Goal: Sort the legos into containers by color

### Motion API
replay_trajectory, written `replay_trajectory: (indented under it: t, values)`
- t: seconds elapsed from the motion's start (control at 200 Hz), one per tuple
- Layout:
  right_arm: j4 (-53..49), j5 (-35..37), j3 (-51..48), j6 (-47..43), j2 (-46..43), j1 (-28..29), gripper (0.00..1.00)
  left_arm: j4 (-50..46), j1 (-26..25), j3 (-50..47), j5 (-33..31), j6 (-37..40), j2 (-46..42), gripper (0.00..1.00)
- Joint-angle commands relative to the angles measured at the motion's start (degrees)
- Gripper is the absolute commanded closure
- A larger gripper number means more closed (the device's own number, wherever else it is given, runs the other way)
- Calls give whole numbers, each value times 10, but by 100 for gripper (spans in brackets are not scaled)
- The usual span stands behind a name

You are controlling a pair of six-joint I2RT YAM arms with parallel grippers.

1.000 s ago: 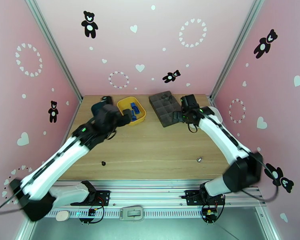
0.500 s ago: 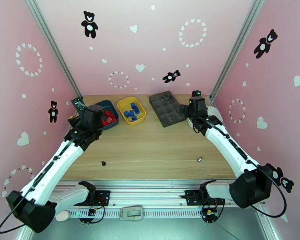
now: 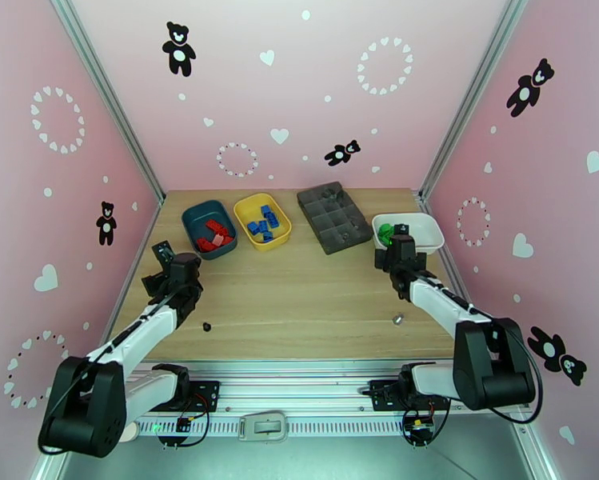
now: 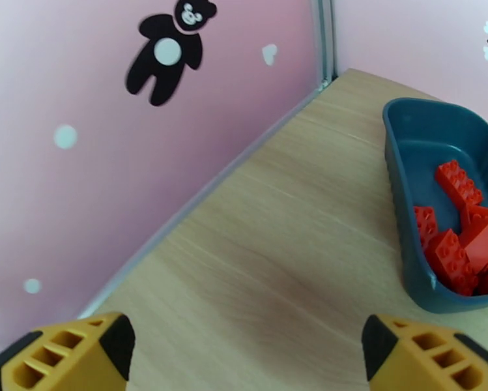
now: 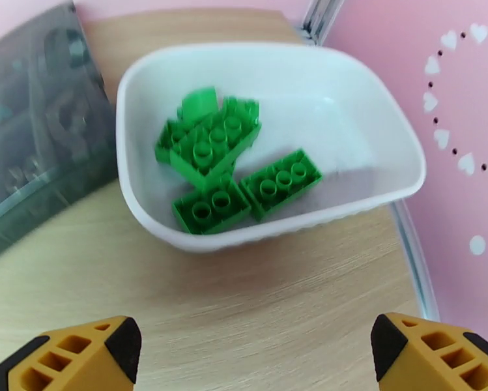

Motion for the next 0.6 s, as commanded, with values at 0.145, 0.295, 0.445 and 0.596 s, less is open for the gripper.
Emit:
replay_trajectory:
  t: [0.145, 0.295, 0.445, 0.596]
  values:
    - [185, -55, -25, -24, 80, -7, 1, 274, 30, -15, 138, 58, 118, 7]
    - [320, -117, -110, -51, 65, -6, 1, 317, 41, -12, 243, 94, 166, 2]
    - [372, -127, -128, -55, 87, -7, 1, 412, 45, -48, 261, 96, 190, 1]
    - [360, -137, -125, -50, 81, -14, 1, 409, 45, -47, 261, 95, 190, 1]
